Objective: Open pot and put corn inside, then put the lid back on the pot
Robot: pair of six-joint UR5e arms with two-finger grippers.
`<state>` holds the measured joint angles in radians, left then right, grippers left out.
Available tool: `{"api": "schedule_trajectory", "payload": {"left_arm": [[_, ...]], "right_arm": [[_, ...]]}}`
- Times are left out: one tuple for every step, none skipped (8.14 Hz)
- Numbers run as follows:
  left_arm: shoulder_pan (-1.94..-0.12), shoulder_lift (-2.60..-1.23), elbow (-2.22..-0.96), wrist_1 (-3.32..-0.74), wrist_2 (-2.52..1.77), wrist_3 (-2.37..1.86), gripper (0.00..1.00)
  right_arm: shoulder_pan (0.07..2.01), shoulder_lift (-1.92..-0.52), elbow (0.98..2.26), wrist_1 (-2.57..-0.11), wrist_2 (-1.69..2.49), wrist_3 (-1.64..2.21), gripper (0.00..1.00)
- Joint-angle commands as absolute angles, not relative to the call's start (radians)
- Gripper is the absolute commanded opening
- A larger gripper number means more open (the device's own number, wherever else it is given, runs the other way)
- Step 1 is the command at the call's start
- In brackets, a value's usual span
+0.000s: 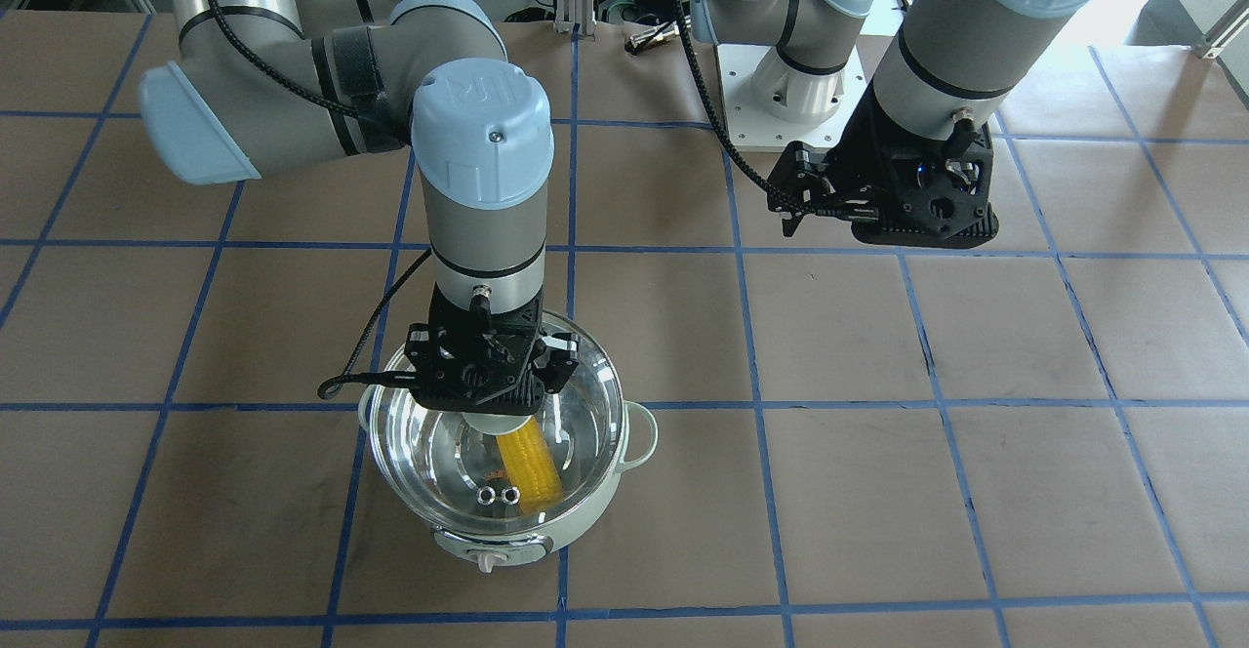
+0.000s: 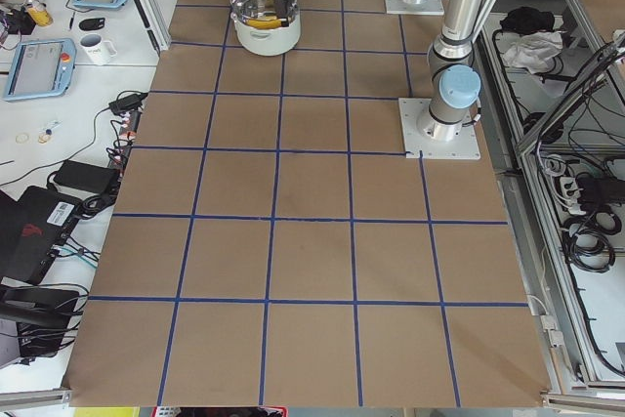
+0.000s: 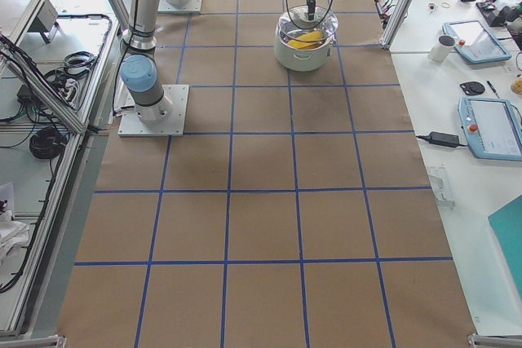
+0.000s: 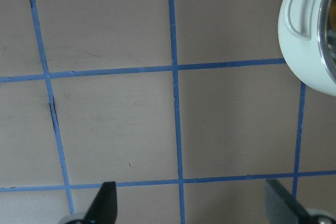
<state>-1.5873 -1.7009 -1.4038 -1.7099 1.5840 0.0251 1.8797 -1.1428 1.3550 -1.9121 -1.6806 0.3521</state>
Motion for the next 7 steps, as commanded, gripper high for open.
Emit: {"api": "schedule_trajectory", "payload": {"left_arm": [[-1.585, -1.687, -1.463, -1.631, 1.589, 0.026, 0.99], [-1.585, -1.689, -1.463, -1.631, 1.589, 0.028, 0.99], [-1.585, -1.69, -1.463, -1.631, 1.589, 0.026, 1.0], [-1.585, -1.69, -1.463, -1.629, 1.589, 0.026, 1.0], [-1.585, -1.69, -1.463, -1.629, 1.589, 0.026, 1.0], [-1.585, -1.69, -1.463, -1.626, 1.588, 0.023, 1.0], [-1.585, -1.692, -1.463, -1.625, 1.588, 0.021, 1.0]], "right_arm": [[1.881, -1.14, 1.4, -1.914, -1.649, 0.399, 0.28], [1.881, -1.143, 1.405, -1.92, -1.649, 0.388, 0.28], [1.881, -1.138, 1.407, -1.946, -1.649, 0.385, 0.28], [1.881, -1.138, 1.408, -1.948, -1.651, 0.382, 0.28], [1.881, -1.138, 1.408, -1.95, -1.651, 0.38, 0.28], [1.881, -1.135, 1.408, -1.96, -1.651, 0.368, 0.29], [1.881, -1.134, 1.408, -1.963, -1.651, 0.358, 0.29]]}}
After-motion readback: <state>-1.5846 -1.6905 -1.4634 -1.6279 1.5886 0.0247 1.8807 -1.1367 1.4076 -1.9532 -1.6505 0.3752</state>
